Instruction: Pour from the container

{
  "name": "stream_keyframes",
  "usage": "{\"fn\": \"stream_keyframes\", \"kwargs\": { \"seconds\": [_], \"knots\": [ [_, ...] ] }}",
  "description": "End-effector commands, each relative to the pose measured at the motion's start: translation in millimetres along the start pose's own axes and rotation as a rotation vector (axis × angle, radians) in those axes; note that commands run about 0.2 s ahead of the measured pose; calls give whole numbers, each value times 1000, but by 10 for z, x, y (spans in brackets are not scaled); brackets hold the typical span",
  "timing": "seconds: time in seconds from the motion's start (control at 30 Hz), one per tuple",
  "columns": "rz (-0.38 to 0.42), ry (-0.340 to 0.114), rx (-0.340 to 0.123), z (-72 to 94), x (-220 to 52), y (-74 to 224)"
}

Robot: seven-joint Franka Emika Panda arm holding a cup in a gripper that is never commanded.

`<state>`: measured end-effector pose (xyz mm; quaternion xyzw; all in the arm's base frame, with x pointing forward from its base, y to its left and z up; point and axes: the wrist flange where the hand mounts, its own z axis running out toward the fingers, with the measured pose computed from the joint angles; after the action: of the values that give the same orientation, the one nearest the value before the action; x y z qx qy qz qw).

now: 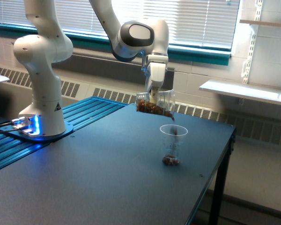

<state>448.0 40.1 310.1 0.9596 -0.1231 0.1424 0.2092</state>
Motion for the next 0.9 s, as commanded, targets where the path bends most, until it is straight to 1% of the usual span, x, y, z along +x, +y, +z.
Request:
{"fn": "stream_keyframes", "kwargs": {
  "seconds": [0.03,0.9],
  "knots": [
    [-37,14,-15,-65,33,-69],
    [-109,-7,-76,-8,8,-142]
  ]
}}
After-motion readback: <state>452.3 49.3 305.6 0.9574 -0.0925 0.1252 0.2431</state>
